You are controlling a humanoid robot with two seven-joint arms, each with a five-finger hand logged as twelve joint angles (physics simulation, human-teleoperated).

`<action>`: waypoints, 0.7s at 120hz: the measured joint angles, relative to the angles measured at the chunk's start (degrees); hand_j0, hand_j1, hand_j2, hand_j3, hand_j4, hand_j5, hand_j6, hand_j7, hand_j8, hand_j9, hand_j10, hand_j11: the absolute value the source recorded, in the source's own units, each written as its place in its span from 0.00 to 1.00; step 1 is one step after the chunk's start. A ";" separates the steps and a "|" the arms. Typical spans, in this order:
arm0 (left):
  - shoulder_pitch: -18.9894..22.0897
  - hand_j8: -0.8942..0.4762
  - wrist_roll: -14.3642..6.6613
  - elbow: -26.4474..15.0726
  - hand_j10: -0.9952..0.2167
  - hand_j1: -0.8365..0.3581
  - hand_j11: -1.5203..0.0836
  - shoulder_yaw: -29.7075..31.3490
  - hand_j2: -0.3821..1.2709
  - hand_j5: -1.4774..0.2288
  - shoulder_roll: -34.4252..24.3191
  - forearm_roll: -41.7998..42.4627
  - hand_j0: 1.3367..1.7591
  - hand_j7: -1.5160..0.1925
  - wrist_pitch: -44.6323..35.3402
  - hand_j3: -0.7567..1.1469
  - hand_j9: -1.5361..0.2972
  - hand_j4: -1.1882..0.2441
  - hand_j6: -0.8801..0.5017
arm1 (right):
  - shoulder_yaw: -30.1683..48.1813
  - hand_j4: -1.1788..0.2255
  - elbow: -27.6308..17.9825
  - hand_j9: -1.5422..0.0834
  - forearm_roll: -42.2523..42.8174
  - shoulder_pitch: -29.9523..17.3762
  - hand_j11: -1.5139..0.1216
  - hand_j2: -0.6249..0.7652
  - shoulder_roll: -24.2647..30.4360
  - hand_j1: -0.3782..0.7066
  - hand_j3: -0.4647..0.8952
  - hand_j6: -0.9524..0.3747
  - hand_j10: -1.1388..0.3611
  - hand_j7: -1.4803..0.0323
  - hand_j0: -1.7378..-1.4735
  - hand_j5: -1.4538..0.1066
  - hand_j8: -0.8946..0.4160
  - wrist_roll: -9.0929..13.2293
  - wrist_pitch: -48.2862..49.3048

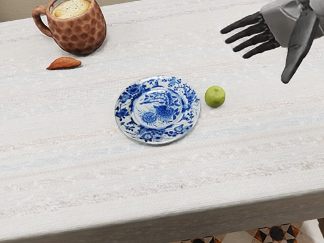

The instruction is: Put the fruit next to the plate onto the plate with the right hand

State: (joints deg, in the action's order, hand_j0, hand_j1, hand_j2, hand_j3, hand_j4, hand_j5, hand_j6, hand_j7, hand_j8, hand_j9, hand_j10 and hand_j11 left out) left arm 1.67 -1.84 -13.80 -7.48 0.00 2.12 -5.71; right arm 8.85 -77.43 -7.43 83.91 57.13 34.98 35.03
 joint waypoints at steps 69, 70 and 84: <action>0.00 0.65 0.00 0.00 0.82 0.99 0.95 0.00 0.23 0.87 0.00 -0.01 0.76 0.89 0.00 0.40 0.84 0.83 0.64 | -18.87 0.82 5.05 0.93 12.34 15.21 0.90 0.45 -25.69 0.06 0.34 0.70 0.74 0.96 0.30 0.91 0.66 0.02 -32.29; 0.00 0.65 0.00 0.00 0.82 0.99 0.95 0.01 0.23 0.87 0.00 0.00 0.76 0.89 0.00 0.40 0.84 0.83 0.64 | -19.59 0.82 5.05 0.93 12.41 15.42 0.90 0.45 -26.07 0.06 0.34 0.70 0.74 0.96 0.30 0.91 0.66 0.02 -33.10; 0.00 0.65 0.00 0.00 0.82 0.99 0.95 0.00 0.23 0.87 0.00 -0.01 0.76 0.89 0.00 0.40 0.84 0.83 0.64 | -29.12 0.82 5.07 0.92 13.07 16.87 0.90 0.44 -29.69 0.06 0.34 0.69 0.74 0.95 0.30 0.91 0.66 0.02 -42.89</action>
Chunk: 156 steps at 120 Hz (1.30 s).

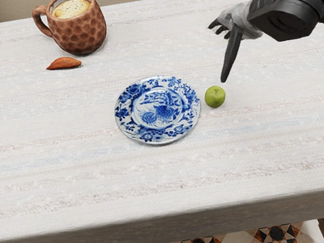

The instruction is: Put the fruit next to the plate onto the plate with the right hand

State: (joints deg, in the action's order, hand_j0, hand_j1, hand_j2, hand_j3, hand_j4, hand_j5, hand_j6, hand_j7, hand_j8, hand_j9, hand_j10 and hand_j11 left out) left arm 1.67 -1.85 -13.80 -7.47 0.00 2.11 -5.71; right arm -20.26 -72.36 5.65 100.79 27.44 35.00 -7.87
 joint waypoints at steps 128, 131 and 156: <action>0.00 0.65 0.00 0.00 0.82 0.99 0.95 0.00 0.23 0.87 0.00 -0.01 0.76 0.89 0.00 0.40 0.84 0.83 0.64 | -8.35 0.75 13.51 0.85 6.23 -14.79 0.83 0.43 -22.42 0.17 0.34 0.62 0.67 0.87 0.30 0.83 0.59 0.00 -22.11; 0.00 0.65 0.00 -0.01 0.82 0.99 0.95 0.00 0.23 0.87 0.00 -0.01 0.76 0.89 0.00 0.40 0.84 0.83 0.64 | -8.34 0.74 13.60 0.84 6.24 -14.97 0.82 0.43 -22.49 0.17 0.34 0.62 0.67 0.86 0.30 0.82 0.58 0.00 -22.20; 0.00 0.65 0.00 0.00 0.82 0.99 0.95 0.00 0.23 0.87 0.00 -0.01 0.76 0.89 0.00 0.40 0.84 0.83 0.64 | -7.39 0.67 13.87 0.76 6.22 -15.56 0.74 0.42 -22.74 0.29 0.34 0.54 0.60 0.78 0.30 0.74 0.50 0.00 -22.44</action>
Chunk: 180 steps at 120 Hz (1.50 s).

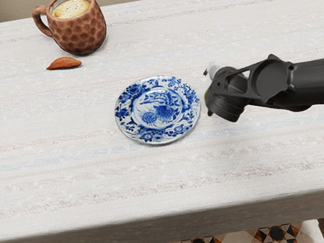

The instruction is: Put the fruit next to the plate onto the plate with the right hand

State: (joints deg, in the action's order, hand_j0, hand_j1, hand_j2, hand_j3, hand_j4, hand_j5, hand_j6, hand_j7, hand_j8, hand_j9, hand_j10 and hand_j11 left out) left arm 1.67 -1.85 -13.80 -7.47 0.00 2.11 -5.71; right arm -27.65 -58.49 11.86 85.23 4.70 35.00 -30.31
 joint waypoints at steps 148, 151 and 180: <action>0.00 0.65 0.00 0.00 0.82 0.99 0.95 -0.01 0.23 0.87 0.00 -0.01 0.76 0.89 0.00 0.40 0.84 0.83 0.64 | 12.30 0.26 1.38 0.26 -0.75 -5.48 0.20 0.55 5.78 0.66 0.34 0.43 0.56 0.28 0.35 0.24 0.52 0.13 1.36; 0.00 0.65 0.00 0.00 0.82 0.99 0.95 -0.01 0.23 0.87 0.00 -0.01 0.76 0.89 0.00 0.40 0.84 0.83 0.64 | 13.64 0.26 1.33 0.26 -0.80 -5.57 0.20 0.55 6.10 0.66 0.34 0.43 0.56 0.27 0.35 0.23 0.53 0.14 2.03; 0.00 0.65 0.00 0.00 0.82 0.99 0.95 -0.02 0.23 0.87 0.00 0.00 0.76 0.89 0.00 0.40 0.84 0.83 0.64 | 34.72 0.25 -0.59 0.24 -1.12 -9.98 0.20 0.55 6.58 0.67 0.34 0.46 0.57 0.24 0.36 0.18 0.54 0.11 15.00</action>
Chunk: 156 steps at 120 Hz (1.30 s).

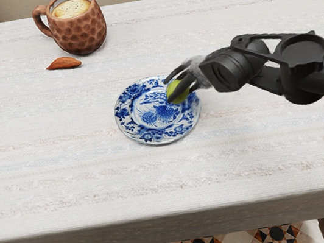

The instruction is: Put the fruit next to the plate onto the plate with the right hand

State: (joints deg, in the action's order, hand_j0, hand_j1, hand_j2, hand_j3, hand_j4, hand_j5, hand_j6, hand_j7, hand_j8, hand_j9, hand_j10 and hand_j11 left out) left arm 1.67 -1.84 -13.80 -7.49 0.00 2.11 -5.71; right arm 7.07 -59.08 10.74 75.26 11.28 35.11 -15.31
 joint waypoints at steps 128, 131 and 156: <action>0.00 0.65 -0.01 -0.04 0.82 0.99 0.95 -0.02 0.23 0.87 0.00 0.15 0.76 0.89 0.11 0.40 0.84 0.83 0.64 | 23.04 0.80 -1.59 0.90 -2.13 -14.19 0.88 0.45 22.69 0.08 0.34 0.69 0.74 0.93 0.30 0.88 0.66 -0.11 25.21; 0.00 0.65 -0.01 -0.05 0.82 0.99 0.95 -0.04 0.23 0.87 0.00 0.17 0.76 0.89 0.13 0.40 0.84 0.83 0.64 | 24.06 0.80 -1.60 0.90 -2.67 -15.29 0.88 0.45 24.59 0.08 0.34 0.69 0.74 0.93 0.30 0.88 0.66 -0.11 27.19; -0.18 0.65 0.00 -0.08 0.82 0.99 0.95 -0.07 0.23 0.87 0.00 0.22 0.76 0.89 0.24 0.40 0.84 0.83 0.64 | 27.31 0.82 -1.64 0.92 -4.40 -19.22 0.90 0.45 32.65 0.06 0.34 0.70 0.74 0.95 0.30 0.90 0.67 -0.11 33.49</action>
State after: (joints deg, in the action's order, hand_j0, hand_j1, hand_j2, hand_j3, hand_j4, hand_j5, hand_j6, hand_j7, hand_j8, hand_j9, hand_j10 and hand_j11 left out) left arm 1.49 -1.84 -13.88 -7.56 0.00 2.33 -5.47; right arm 34.38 -60.73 6.34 56.03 43.93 35.00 18.19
